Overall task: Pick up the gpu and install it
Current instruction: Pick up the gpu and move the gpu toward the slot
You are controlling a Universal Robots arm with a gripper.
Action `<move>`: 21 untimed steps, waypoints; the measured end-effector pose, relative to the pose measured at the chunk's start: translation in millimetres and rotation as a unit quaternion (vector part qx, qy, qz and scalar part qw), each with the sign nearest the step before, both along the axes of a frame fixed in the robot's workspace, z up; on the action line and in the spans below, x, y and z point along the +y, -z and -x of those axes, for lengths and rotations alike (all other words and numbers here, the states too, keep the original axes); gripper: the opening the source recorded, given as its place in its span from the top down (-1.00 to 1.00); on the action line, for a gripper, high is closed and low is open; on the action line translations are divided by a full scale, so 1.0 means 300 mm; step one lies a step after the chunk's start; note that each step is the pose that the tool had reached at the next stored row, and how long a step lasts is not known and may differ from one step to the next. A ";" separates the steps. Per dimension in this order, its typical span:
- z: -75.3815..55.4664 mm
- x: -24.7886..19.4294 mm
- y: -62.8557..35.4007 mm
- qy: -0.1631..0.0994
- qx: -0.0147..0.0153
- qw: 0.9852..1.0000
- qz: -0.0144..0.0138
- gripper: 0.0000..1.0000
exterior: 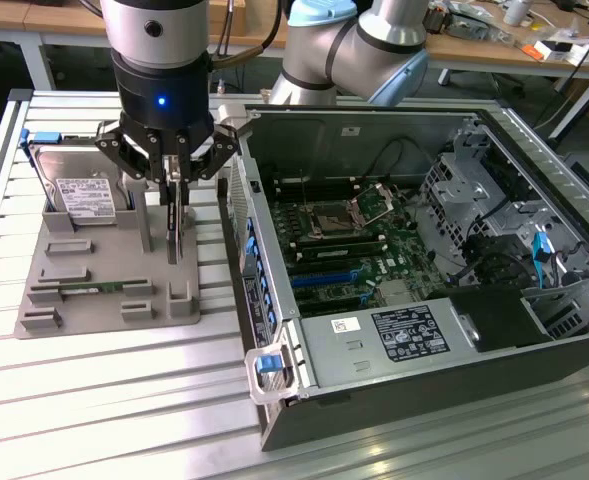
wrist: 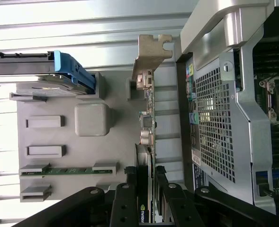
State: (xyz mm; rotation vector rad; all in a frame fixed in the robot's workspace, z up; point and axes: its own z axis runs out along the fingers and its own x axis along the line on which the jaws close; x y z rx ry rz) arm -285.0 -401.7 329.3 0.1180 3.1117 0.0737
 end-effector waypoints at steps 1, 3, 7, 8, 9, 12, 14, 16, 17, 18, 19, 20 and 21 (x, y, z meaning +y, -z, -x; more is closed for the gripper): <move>0.000 0.000 -0.001 0.000 0.000 1.000 0.000 0.47; 0.000 0.000 -0.004 0.000 0.000 1.000 0.000 0.47; 0.000 0.000 -0.009 0.000 0.000 1.000 0.000 0.47; 0.000 0.000 -0.009 0.000 0.000 1.000 0.000 0.47; 0.000 0.000 -0.010 0.000 0.000 1.000 0.000 0.47; 0.000 0.000 -0.014 0.000 0.000 1.000 0.000 0.47; 0.000 0.000 -0.015 0.000 0.000 1.000 0.000 0.47; 0.000 0.000 -0.017 0.000 0.000 1.000 0.000 0.47; 0.000 0.000 -0.018 0.000 0.000 1.000 0.000 0.47; 0.000 0.000 -0.019 0.000 0.000 1.000 0.000 0.47; 0.000 0.000 -0.019 0.000 0.000 1.000 0.000 0.47; 0.000 0.000 -0.019 0.000 0.000 1.000 0.000 0.47; 0.000 0.000 -0.020 0.000 0.000 1.000 0.000 0.47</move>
